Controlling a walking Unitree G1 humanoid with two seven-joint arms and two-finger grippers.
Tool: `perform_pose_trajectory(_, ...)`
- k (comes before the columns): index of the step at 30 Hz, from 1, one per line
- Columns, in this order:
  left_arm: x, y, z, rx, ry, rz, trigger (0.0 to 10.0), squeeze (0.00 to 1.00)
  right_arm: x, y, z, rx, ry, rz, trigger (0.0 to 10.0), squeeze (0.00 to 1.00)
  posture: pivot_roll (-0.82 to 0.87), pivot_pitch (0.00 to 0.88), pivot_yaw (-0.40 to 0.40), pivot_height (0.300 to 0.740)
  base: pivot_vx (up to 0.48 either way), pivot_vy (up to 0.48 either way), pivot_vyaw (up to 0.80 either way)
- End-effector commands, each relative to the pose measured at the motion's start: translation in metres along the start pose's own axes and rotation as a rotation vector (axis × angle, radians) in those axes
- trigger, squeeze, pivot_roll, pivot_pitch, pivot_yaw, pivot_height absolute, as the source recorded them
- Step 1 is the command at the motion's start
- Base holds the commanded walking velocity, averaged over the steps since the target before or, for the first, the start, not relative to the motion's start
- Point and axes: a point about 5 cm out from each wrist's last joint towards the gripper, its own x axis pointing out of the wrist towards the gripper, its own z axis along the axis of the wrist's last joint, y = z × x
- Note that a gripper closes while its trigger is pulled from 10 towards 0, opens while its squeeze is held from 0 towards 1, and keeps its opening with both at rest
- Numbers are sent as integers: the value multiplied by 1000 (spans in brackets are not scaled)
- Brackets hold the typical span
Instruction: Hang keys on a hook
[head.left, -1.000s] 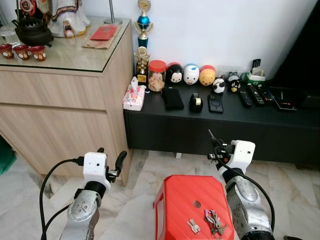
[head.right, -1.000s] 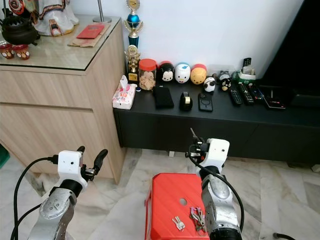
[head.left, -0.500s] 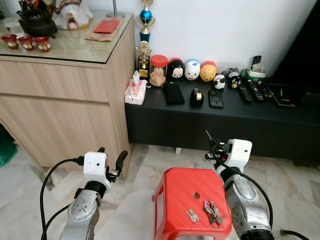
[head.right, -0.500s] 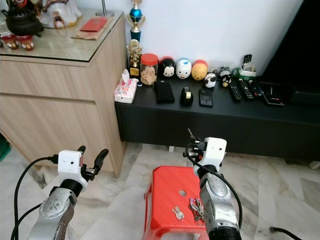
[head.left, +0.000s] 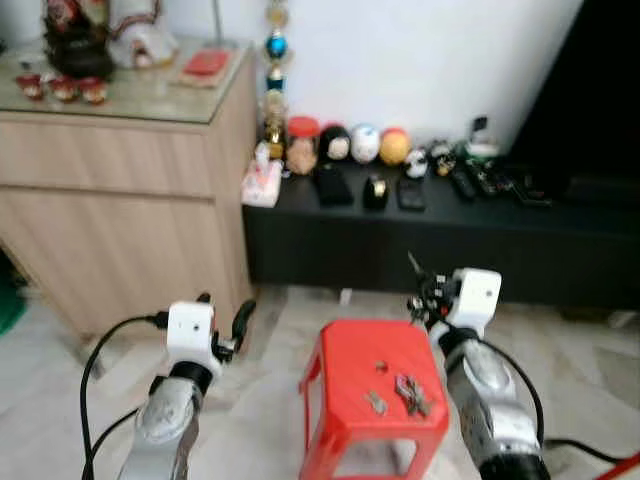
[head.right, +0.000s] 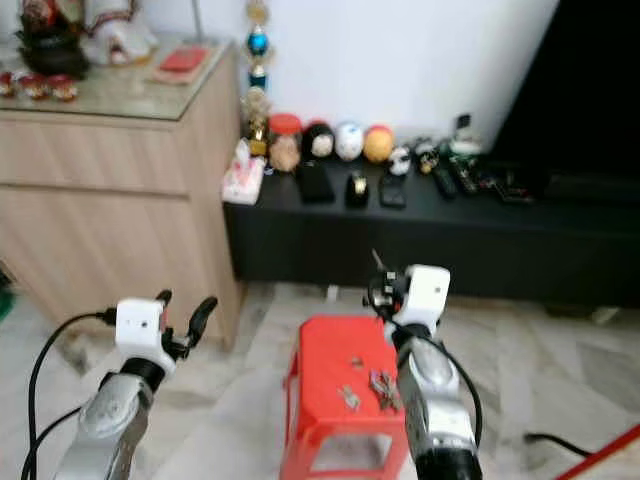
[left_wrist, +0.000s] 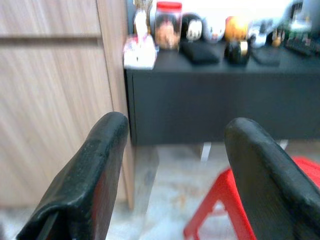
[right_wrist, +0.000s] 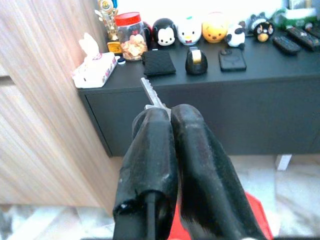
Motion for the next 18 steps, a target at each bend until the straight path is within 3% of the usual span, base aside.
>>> perform_pose_trajectory(1,4,-2,9,5,-32,-14,10000,0,1,0,7,0,-22,-2,10000,0,43,0,-83,740,-255,0,0)
perform_pose_trajectory(18,4,-6,8,3,-32,-35,10000,0,2,4,9,14,-10,5,10000,0,45,0,-82,740,-258,0,0)
